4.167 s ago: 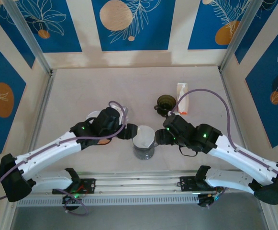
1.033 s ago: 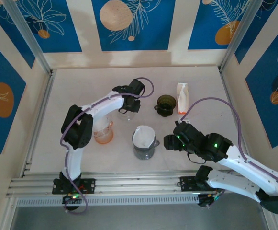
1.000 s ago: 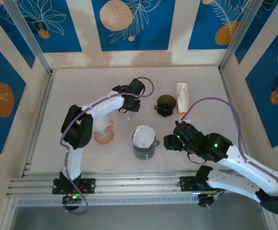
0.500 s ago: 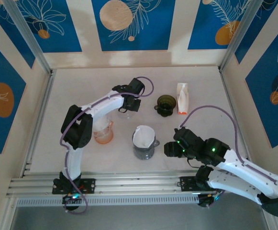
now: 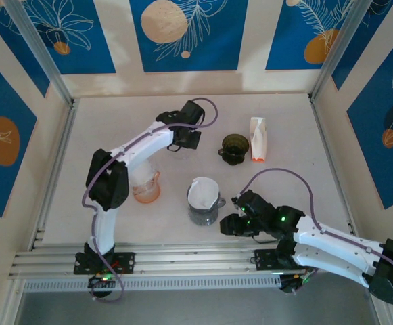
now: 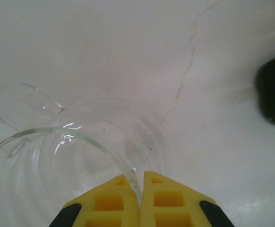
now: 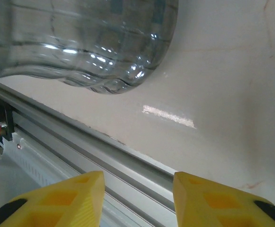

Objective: Place the coffee filter in the dripper

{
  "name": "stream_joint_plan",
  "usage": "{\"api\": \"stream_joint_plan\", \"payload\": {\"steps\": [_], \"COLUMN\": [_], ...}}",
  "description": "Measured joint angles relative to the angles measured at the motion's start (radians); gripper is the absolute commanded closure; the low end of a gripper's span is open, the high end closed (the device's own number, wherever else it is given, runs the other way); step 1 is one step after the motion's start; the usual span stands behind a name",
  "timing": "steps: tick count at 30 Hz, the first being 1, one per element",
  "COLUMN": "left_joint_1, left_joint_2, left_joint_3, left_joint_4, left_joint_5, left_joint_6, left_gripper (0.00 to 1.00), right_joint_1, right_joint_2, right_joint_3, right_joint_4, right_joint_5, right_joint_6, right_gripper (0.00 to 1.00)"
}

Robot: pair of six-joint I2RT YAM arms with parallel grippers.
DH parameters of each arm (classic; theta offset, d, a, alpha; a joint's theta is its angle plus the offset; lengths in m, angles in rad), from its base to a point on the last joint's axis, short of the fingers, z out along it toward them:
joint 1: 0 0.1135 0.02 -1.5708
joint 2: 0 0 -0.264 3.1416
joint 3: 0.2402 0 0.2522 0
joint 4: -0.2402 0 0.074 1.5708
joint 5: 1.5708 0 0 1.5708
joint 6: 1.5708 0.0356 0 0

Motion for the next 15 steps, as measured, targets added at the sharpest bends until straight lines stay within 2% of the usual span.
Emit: {"api": "stream_joint_plan", "payload": {"steps": [8, 15], "left_joint_1": [0.007, 0.013], "left_joint_2": [0.0, 0.0], "left_joint_3": [0.117, 0.16], "left_joint_4": [-0.052, -0.107], "left_joint_5": [0.018, 0.037], "left_joint_6": [0.003, 0.003], "left_gripper": [1.0, 1.0], "right_joint_1": [-0.01, -0.064], "right_joint_2": [0.101, 0.226], "right_joint_3": [-0.031, -0.047], "right_joint_4": [0.166, 0.314], "right_joint_5": [-0.077, -0.144], "right_joint_6": [0.055, 0.064], "right_gripper": [0.61, 0.63]}}
